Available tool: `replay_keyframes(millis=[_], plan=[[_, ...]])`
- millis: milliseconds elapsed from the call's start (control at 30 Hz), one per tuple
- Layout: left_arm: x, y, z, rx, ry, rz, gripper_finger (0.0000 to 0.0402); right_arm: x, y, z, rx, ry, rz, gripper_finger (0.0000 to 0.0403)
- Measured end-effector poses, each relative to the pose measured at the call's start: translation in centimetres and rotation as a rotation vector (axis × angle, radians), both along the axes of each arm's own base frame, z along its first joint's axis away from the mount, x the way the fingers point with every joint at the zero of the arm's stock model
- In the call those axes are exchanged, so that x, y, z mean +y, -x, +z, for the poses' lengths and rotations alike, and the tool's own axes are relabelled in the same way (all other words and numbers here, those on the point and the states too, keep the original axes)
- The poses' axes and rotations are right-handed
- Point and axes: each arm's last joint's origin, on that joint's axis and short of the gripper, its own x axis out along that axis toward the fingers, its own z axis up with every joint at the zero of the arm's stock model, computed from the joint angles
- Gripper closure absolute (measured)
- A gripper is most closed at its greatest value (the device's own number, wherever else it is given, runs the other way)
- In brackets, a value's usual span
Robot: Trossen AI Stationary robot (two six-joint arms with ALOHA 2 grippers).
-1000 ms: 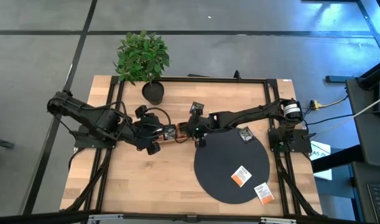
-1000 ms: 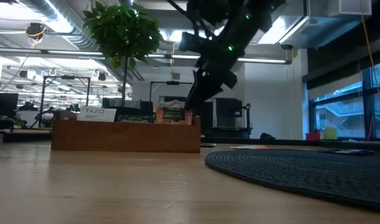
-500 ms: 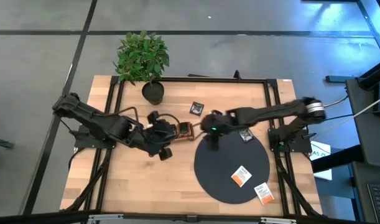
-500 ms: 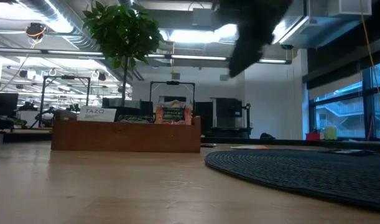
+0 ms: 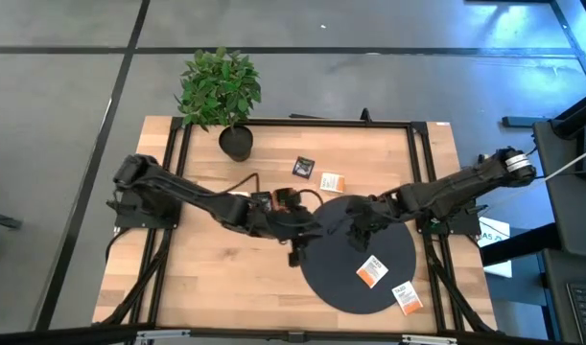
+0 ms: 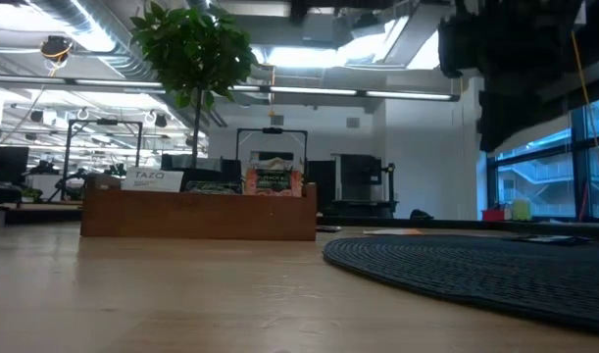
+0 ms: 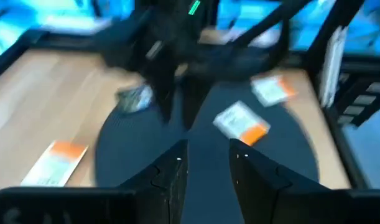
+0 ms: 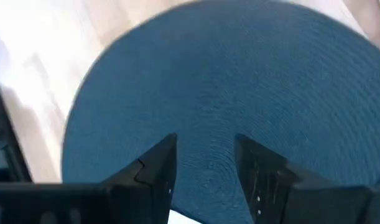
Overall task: Pick & Place Tea
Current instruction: Put the middle white tea bag into the left section of the wooden organizer
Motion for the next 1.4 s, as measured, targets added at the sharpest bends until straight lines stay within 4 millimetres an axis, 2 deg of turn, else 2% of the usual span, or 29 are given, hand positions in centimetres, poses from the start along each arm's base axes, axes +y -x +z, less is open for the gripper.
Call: replay_keyframes(millis=[167,433,533,800,933,1100,1200,1400], plan=[[-0.7,-2.2,-1.8,-0.075,0.074,-0.080,0.0288,0.0,-0.3,-1.1,-0.057,-0.061,-0.079,0.0242],[-3.0,-3.6,-4.8,-0.084,0.209,-0.126,0.0288,0.1,-0.7,-1.2,-0.112,-0.110,-0.146,0.0242],[-3.4,-3.9,-5.1,-0.117,0.218,-0.133,0.0288,0.6,-0.4,-1.3,-0.089,-0.161,-0.216,0.0242],[-3.5,-4.7,-4.9,-0.241,0.237,-0.108,0.0288,3.4,1.6,-1.9,0.067,-0.216,-0.088,0.0242],[-3.5,-5.3,-5.4,-0.313,0.235,-0.027,0.0288,4.5,2.6,-2.1,0.104,-0.188,-0.159,0.0242],[-3.4,-6.8,-7.6,-0.263,0.333,-0.077,0.0288,5.5,4.2,-2.4,0.187,-0.173,-0.240,0.0242],[-3.5,-8.0,-9.5,-0.225,0.334,-0.091,0.0288,6.2,5.1,-2.6,0.244,-0.197,-0.321,0.0242],[-4.1,-10.2,-11.8,-0.188,0.307,-0.068,0.0288,7.5,6.3,-2.7,0.282,-0.228,-0.396,0.0242]])
